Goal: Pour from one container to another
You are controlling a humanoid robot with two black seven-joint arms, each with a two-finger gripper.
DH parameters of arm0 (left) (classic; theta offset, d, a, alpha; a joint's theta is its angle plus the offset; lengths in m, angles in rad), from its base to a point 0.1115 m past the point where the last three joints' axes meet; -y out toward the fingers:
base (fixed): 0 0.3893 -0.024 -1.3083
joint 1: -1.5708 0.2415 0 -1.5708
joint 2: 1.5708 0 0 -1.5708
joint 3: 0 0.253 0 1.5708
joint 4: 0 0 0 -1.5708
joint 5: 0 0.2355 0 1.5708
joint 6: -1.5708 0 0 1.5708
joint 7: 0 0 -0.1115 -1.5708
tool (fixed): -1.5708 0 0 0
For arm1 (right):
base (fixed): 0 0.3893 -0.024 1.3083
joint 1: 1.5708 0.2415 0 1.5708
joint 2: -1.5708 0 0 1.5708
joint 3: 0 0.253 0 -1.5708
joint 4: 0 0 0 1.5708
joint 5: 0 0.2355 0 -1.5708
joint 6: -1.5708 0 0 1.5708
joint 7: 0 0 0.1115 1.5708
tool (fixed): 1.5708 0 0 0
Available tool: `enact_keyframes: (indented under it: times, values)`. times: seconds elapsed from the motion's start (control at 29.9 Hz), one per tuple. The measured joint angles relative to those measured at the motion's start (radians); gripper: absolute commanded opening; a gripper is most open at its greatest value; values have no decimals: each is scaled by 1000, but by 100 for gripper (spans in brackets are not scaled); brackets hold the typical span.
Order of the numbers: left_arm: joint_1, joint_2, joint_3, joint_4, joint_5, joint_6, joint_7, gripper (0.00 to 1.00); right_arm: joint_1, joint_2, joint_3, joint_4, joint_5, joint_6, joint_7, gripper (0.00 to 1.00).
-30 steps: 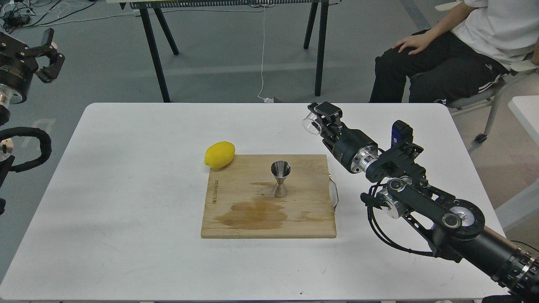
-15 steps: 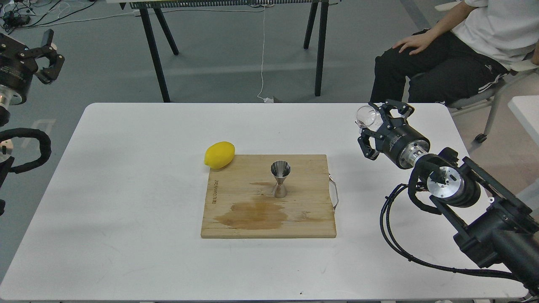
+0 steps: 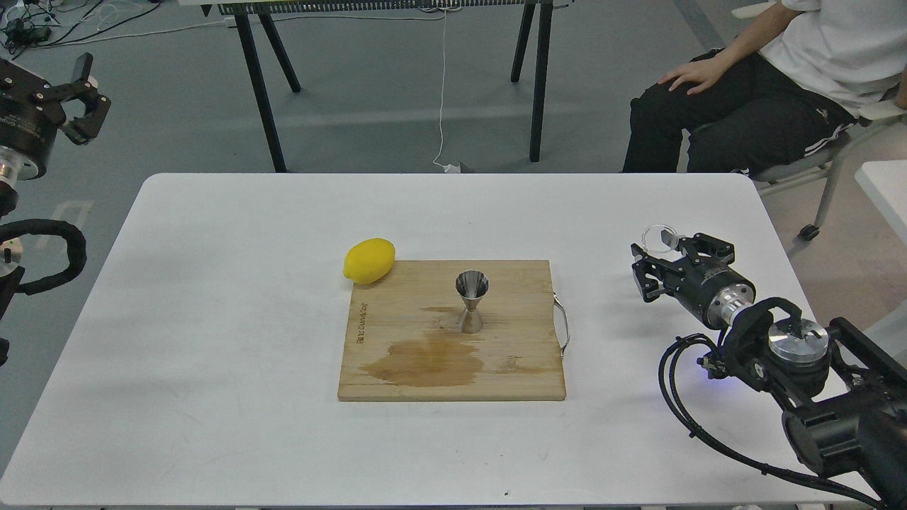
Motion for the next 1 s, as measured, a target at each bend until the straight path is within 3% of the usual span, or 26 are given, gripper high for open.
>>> enact_keyframes:
  times: [0.43,0.8,1.0]
  values:
    - [9,-2,1,0,0,3,0,100,-54,77,32,-165,44,193,-24,33]
    - [9,-6,1,0,1,5,-2,100,-49,92,33,-245,43,203,-24,40]
    - [9,-6,1,0,1,6,-2,100,-48,92,32,-245,43,203,-23,49]
